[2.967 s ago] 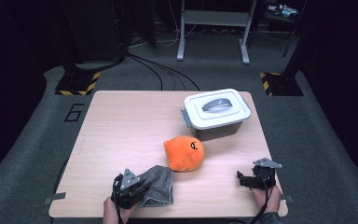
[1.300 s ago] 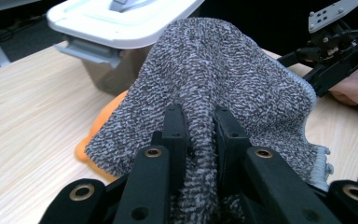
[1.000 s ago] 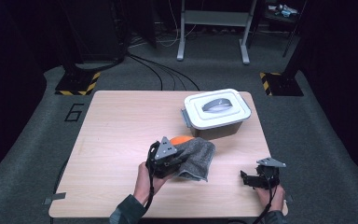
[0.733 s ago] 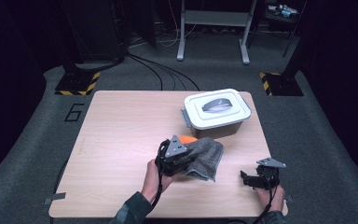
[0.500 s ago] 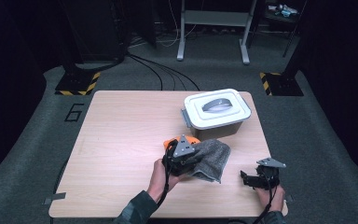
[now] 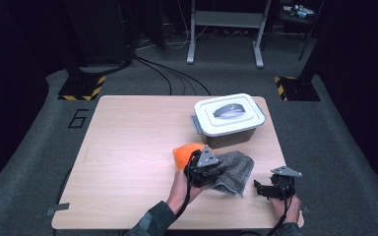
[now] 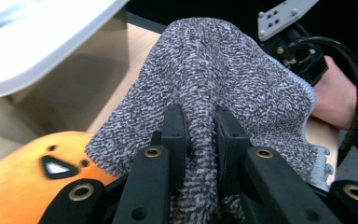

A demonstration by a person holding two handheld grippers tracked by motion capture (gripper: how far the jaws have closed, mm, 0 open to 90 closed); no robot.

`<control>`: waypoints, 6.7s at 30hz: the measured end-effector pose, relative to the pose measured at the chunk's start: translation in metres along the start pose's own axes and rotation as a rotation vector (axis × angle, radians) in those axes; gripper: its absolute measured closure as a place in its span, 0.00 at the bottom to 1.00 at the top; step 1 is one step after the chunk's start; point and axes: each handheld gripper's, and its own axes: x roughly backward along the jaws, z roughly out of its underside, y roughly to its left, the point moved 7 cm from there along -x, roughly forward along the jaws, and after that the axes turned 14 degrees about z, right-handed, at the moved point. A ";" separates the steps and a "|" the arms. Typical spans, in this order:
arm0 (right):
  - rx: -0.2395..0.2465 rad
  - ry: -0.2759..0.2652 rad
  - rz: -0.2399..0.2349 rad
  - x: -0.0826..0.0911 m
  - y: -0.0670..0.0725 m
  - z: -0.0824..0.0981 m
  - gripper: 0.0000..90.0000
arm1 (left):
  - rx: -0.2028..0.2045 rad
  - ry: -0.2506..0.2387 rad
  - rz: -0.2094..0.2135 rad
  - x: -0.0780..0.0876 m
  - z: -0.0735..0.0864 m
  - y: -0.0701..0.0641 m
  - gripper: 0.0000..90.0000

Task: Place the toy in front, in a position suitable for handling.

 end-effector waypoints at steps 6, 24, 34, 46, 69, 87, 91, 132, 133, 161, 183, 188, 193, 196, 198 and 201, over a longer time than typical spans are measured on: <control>0.001 0.000 0.002 0.000 0.000 0.000 0.08 | -0.001 0.031 0.024 -0.018 0.005 -0.005 0.85; -0.007 0.003 0.011 0.000 -0.001 0.000 0.08 | 0.013 0.118 0.062 -0.063 0.027 -0.013 0.82; -0.012 0.007 0.008 0.000 -0.001 0.000 0.08 | 0.047 0.173 0.054 -0.077 0.042 -0.011 0.50; -0.008 0.019 -0.005 0.001 -0.003 0.000 0.08 | 0.027 0.150 0.040 -0.039 0.032 -0.018 0.24; -0.011 -0.018 -0.086 0.047 -0.001 -0.025 0.10 | 0.157 0.031 -0.227 0.093 0.074 0.035 0.13; 0.140 0.016 -0.213 0.049 0.089 -0.035 0.14 | 0.353 0.056 -0.439 0.146 0.167 0.076 0.12; 0.154 0.047 -0.213 0.040 0.103 -0.031 0.14 | 0.396 0.065 -0.483 0.151 0.188 0.086 0.12; 0.098 -0.010 -0.086 0.042 0.051 -0.039 0.81 | 0.419 0.083 -0.556 0.152 0.223 0.098 0.13; 0.106 -0.015 -0.069 0.043 0.045 -0.041 0.81 | 0.419 0.083 -0.556 0.152 0.223 0.098 0.13; -0.062 0.027 0.014 0.011 -0.021 -0.026 0.16 | 0.421 0.085 -0.560 0.153 0.223 0.098 0.13; -0.043 -0.011 0.033 0.008 -0.008 0.002 0.06 | 0.334 -0.042 -0.383 0.124 0.156 0.074 0.12; -0.032 -0.018 0.043 0.007 -0.008 0.003 0.06 | 0.300 -0.025 -0.328 0.104 0.143 0.071 0.13; -0.029 -0.019 0.045 0.007 -0.008 0.003 0.06 | 0.271 -0.017 -0.290 0.087 0.132 0.067 0.13; -0.028 -0.020 0.045 0.007 -0.008 0.003 0.06 | 0.256 -0.023 -0.271 0.081 0.122 0.067 0.14; -0.027 -0.019 0.047 0.007 -0.008 0.003 0.06 | 0.262 -0.031 -0.265 0.076 0.117 0.067 0.15; -0.029 -0.018 0.046 0.007 -0.008 0.003 0.06 | 0.261 -0.028 -0.255 0.067 0.112 0.066 0.16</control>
